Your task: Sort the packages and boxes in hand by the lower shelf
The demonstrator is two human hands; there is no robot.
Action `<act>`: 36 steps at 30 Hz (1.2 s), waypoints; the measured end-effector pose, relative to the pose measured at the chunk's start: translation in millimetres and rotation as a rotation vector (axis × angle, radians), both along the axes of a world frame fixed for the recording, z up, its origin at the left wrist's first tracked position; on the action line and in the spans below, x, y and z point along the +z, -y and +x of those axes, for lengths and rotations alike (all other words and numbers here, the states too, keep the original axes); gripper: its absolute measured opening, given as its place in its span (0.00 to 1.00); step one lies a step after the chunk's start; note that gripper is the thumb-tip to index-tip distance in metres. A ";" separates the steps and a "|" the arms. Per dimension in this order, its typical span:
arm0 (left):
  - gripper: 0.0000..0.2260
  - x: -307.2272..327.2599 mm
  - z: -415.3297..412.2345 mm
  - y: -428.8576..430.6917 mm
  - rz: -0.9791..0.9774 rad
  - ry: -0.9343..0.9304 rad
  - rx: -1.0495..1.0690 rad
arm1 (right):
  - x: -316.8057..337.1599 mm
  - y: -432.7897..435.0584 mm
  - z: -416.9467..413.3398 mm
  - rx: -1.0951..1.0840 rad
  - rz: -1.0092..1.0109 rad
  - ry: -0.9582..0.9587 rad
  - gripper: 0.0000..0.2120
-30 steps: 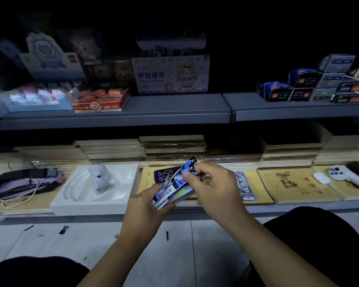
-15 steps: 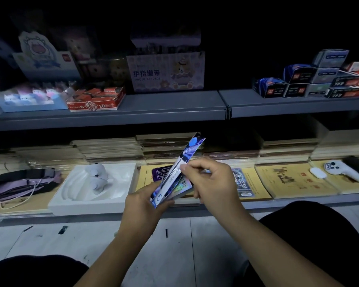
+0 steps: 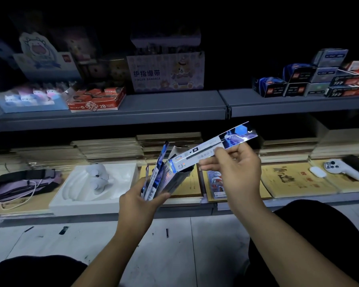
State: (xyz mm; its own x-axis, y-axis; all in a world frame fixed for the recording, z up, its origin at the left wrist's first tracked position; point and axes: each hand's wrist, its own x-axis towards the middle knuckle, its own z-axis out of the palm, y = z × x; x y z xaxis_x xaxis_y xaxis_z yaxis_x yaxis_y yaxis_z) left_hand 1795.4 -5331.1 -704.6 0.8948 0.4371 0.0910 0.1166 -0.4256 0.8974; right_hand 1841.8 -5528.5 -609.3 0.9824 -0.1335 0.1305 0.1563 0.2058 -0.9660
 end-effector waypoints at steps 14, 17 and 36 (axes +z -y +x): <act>0.32 2.8 -5.5 3.9 -0.049 0.002 0.006 | -2.9 9.4 -0.3 -0.014 -0.168 0.087 0.05; 0.32 9.6 -11.3 9.7 -0.029 0.002 -0.009 | -4.3 13.9 -4.3 0.034 -0.289 0.109 0.05; 0.20 24.9 -23.4 24.6 -0.029 0.035 -0.148 | 8.8 25.9 -18.2 0.099 -0.609 0.053 0.08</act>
State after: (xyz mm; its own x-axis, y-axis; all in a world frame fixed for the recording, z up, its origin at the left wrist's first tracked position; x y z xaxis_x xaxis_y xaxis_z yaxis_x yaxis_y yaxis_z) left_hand 1772.0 -5355.6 -679.6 0.9461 0.3036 0.1129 0.0226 -0.4094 0.9121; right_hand 1823.6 -5554.4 -600.4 0.9765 0.0715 0.2034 0.2154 -0.3639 -0.9062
